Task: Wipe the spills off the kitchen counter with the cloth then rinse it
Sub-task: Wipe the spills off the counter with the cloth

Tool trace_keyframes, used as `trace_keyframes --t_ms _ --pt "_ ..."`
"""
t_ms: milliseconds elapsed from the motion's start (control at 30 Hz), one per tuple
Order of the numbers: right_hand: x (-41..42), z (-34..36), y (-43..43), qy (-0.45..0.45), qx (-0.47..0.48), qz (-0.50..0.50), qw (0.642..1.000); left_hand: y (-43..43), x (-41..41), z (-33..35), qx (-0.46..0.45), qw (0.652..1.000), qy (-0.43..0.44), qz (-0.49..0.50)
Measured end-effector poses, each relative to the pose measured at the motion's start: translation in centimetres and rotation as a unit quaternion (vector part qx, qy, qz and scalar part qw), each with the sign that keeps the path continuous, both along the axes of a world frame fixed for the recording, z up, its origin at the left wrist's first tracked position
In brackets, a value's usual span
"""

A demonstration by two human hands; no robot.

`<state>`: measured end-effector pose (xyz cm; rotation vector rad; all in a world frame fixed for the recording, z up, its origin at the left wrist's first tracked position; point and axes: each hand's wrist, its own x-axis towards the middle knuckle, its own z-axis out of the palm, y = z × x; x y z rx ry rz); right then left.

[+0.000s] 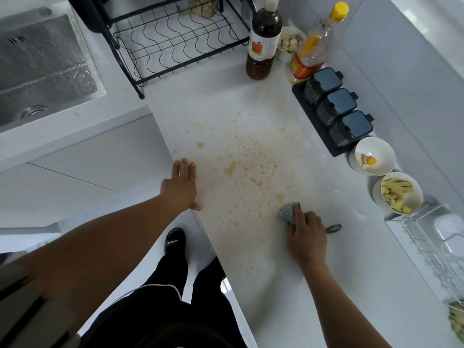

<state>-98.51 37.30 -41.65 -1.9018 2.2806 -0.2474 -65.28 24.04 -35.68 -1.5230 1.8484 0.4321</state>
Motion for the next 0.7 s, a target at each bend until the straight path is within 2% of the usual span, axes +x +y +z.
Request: trace_keyframes --t_ms 100,133,233,267,367,400,500,533,633,667,700 --pt "0.7 0.2 0.0 -0.013 0.001 -0.146 0.989 0.0 0.1 -0.2 -0.004 1.0 0.003 -0.001" --pt "1.3 0.2 -0.1 -0.008 -0.001 -0.14 0.99 0.0 0.2 -0.3 -0.004 1.0 0.004 0.0" --pt "1.8 0.0 0.5 0.016 0.006 0.035 0.999 0.0 0.2 -0.4 -0.002 1.0 0.007 0.002" --pt "1.4 0.0 0.5 0.011 0.015 0.039 0.999 0.1 0.3 -0.4 -0.004 1.0 0.009 0.003" --pt "1.7 0.1 0.4 -0.016 0.007 -0.121 0.993 0.1 0.4 -0.5 -0.007 1.0 0.014 0.004" --pt "2.4 0.1 0.4 -0.012 -0.002 -0.124 0.992 0.1 0.4 -0.5 -0.007 1.0 0.017 0.006" --pt "3.3 0.0 0.7 0.013 -0.005 0.064 0.998 0.1 0.4 -0.4 -0.005 1.0 0.02 0.01" --pt "3.0 0.0 0.6 0.008 0.002 0.071 0.997 0.1 0.4 -0.4 -0.007 1.0 0.02 0.009" --pt "3.2 0.0 0.4 -0.028 -0.002 -0.114 0.993 0.1 0.5 -0.5 -0.01 1.0 0.02 0.008" --pt "3.9 0.1 0.4 -0.026 -0.006 -0.122 0.992 0.2 0.5 -0.4 -0.009 1.0 0.019 0.008" --pt "4.5 0.1 0.6 -0.016 -0.009 -0.075 0.997 0.2 0.5 -0.4 -0.008 1.0 0.018 0.008"
